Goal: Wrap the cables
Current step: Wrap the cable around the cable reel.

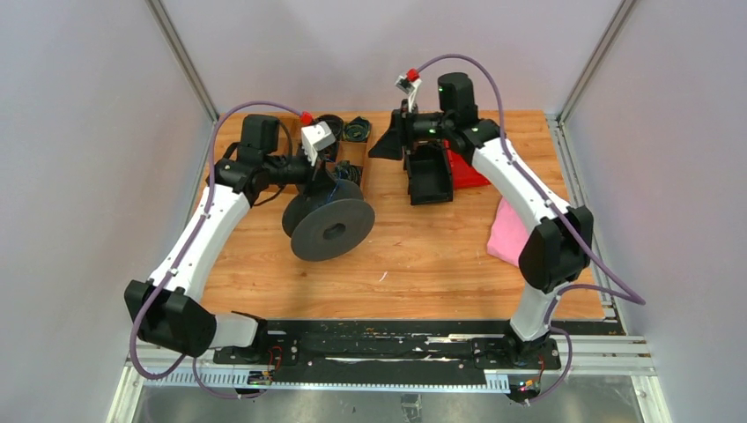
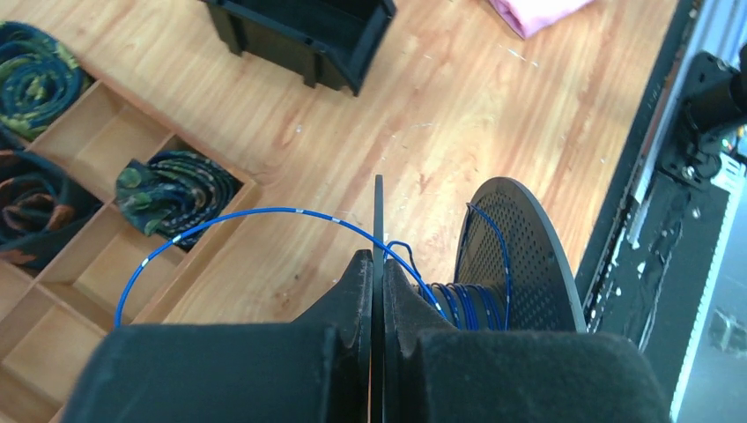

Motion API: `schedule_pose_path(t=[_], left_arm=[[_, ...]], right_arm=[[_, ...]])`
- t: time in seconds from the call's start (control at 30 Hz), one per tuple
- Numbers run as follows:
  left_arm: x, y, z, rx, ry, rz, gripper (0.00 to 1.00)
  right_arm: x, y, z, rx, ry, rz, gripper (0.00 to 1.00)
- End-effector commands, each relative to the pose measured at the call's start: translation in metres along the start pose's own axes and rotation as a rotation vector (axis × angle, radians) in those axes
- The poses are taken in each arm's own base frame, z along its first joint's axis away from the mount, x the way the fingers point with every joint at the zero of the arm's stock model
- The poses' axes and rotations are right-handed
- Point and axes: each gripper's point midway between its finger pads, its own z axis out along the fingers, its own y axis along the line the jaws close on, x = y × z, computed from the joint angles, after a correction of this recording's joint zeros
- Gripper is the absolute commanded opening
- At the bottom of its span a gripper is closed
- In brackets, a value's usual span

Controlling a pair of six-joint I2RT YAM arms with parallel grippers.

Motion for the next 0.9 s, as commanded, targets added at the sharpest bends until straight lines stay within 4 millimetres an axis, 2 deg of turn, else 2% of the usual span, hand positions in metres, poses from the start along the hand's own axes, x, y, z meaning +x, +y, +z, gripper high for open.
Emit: schedule_pose_path(t=[0.0,0.17,0.47,0.6,0.87], left_arm=[[-0.002,-0.031,-0.007,0.104,-0.023,0.147,0.0],[0.006,-0.04,-0.002,0.157,-0.025,0.232,0.0],[0.01,-0.044,0.004,0.188,-0.021,0.272,0.0],[0.012,-0.041,0.005,0.173,-0.007,0.277,0.0],[0.009,-0.04,0.003,0.158,-0.009,0.291,0.0]], right_arm=[[-0.009,0.015,0.036,-0.047,-0.01,0.113,0.61],[0.0,0.025,0.062,-0.112,0.033,0.192,0.62],[0.026,0.045,0.084,-0.188,0.102,0.297,0.61],[0.031,0.055,0.089,-0.216,0.125,0.31,0.56],[0.047,0.056,0.093,-0.168,0.163,0.295,0.42]])
